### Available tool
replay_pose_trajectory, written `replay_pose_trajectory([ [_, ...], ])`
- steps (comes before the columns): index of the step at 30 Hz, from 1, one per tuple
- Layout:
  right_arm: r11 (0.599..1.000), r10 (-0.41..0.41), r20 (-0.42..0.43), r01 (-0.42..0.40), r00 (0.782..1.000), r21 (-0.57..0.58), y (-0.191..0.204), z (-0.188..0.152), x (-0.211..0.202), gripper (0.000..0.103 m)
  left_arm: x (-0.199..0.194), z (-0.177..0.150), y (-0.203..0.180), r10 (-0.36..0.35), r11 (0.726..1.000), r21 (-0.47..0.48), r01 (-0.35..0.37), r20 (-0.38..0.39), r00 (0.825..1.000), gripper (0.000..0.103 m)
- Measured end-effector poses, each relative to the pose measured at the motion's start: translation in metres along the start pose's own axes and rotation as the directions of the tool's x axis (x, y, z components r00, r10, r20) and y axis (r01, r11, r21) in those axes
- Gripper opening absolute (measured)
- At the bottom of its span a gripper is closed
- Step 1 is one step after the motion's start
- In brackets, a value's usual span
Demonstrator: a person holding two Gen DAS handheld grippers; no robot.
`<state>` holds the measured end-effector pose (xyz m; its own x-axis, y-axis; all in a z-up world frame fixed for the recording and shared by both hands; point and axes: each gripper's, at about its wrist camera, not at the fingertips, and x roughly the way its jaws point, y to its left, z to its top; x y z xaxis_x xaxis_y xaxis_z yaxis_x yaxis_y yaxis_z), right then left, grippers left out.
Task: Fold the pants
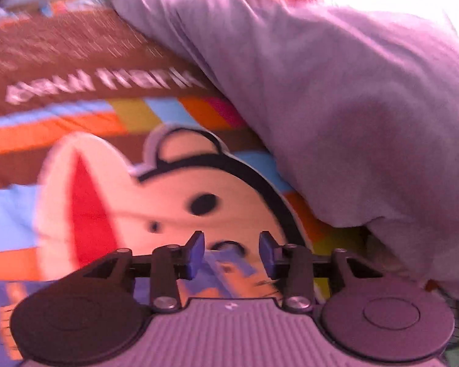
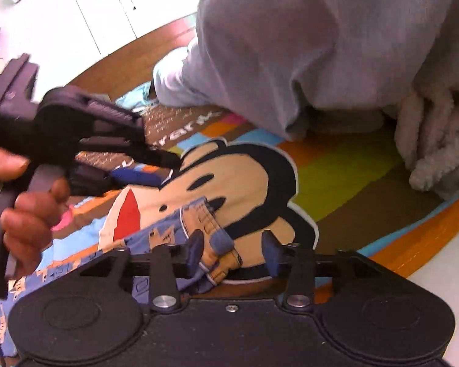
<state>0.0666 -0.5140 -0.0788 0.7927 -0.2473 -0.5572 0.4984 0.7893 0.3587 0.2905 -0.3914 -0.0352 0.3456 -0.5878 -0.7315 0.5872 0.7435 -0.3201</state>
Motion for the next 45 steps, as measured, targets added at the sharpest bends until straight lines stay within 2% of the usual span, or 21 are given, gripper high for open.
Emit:
replay_pose_trajectory([
  [4,0.982,-0.054,0.016,0.056,0.998,-0.179,0.022,0.001,0.007,0.045,-0.032,-0.056,0.037,0.16,0.987,-0.008,-0.16,0.048,0.986,0.044],
  [8,0.963,-0.107,-0.077,0.084,0.991,-0.258,0.034,0.001,0.029,0.043,-0.055,-0.101,0.091,0.301,0.95,-0.068,-0.304,-0.05,0.952,0.042],
  [11,0.985,-0.113,-0.118,0.096,0.987,-0.14,0.017,0.006,0.033,0.048,-0.093,-0.117,0.126,0.258,0.955,-0.143,-0.26,-0.027,0.966,0.041],
  [14,0.985,-0.171,-0.108,0.166,0.979,-0.054,0.005,0.005,0.029,0.053,-0.128,-0.124,0.148,0.355,0.923,-0.143,-0.358,-0.043,0.934,0.061],
  [16,0.978,-0.21,-0.089,0.208,0.974,-0.034,0.003,0.003,0.025,0.053,-0.153,-0.129,0.168,0.365,0.921,-0.139,-0.363,-0.018,0.931,0.062],
  [19,0.974,-0.22,-0.061,0.215,0.974,-0.075,0.011,-0.002,0.019,0.063,-0.189,-0.13,0.207,0.329,0.933,-0.165,-0.32,0.028,0.944,0.062],
  [20,0.971,-0.219,-0.05,0.212,0.975,-0.108,0.017,-0.003,0.015,0.07,-0.197,-0.128,0.223,0.336,0.929,-0.179,-0.324,0.039,0.941,0.062],
  [22,0.948,-0.221,-0.041,0.205,0.975,-0.242,0.04,-0.006,0.01,0.072,-0.209,-0.12,0.252,0.362,0.917,-0.196,-0.346,0.049,0.931,0.062],
  [24,0.921,-0.144,-0.021,0.126,0.989,-0.369,0.075,-0.011,0.0,0.088,-0.209,-0.107,0.276,0.396,0.902,-0.206,-0.38,0.041,0.918,0.062],
  [26,0.896,0.032,-0.072,-0.06,0.997,-0.44,0.113,-0.017,-0.002,0.1,-0.201,-0.092,0.293,0.381,0.903,-0.227,-0.366,0.026,0.924,0.062],
  [28,0.856,0.176,-0.158,-0.23,0.972,-0.463,0.149,-0.026,0.003,0.1,-0.19,-0.082,0.306,0.357,0.911,-0.228,-0.343,0.019,0.934,0.062],
  [30,0.803,0.264,-0.238,-0.35,0.935,-0.483,0.181,-0.037,0.014,0.1,-0.17,-0.07,0.312,0.345,0.925,-0.174,-0.338,0.009,0.939,0.063],
  [31,0.778,0.277,-0.27,-0.381,0.922,-0.5,0.196,-0.045,0.021,0.1,-0.161,-0.066,0.312,0.335,0.934,-0.134,-0.33,0.01,0.942,0.066],
  [33,0.75,0.266,-0.316,-0.402,0.911,-0.525,0.216,-0.061,0.035,0.1,-0.138,-0.054,0.316,0.322,0.945,-0.065,-0.322,-0.014,0.947,0.084],
  [35,0.746,0.218,-0.372,-0.399,0.902,-0.533,0.223,-0.076,0.053,0.094,-0.118,-0.047,0.319,0.304,0.952,-0.008,-0.305,-0.069,0.95,0.084],
  [36,0.755,0.175,-0.382,-0.372,0.908,-0.54,0.224,-0.078,0.057,0.093,-0.109,-0.046,0.322,0.3,0.954,0.018,-0.299,-0.107,0.948,0.082],
  [38,0.794,0.186,-0.365,-0.358,0.912,-0.491,0.217,-0.072,0.058,0.098,-0.095,-0.045,0.323,0.304,0.953,0.06,-0.298,-0.152,0.941,0.075],
  [40,0.837,0.197,-0.377,-0.355,0.905,-0.416,0.206,-0.067,0.063,0.098,-0.093,-0.043,0.322,0.286,0.958,0.076,-0.277,-0.147,0.947,0.051],
  [41,0.855,0.202,-0.39,-0.356,0.898,-0.378,0.201,-0.064,0.067,0.098,-0.094,-0.041,0.321,0.256,0.966,0.071,-0.248,-0.148,0.955,0.016],
  [43,0.876,0.219,-0.403,-0.361,0.889,-0.32,0.195,-0.06,0.073,0.098,-0.095,-0.038,0.317,0.252,0.968,0.057,-0.246,-0.152,0.956,0.009],
  [45,0.881,0.229,-0.404,-0.365,0.886,-0.3,0.194,-0.058,0.074,0.098,-0.093,-0.04,0.304,0.298,0.95,0.136,-0.281,-0.13,0.946,0.007],
])
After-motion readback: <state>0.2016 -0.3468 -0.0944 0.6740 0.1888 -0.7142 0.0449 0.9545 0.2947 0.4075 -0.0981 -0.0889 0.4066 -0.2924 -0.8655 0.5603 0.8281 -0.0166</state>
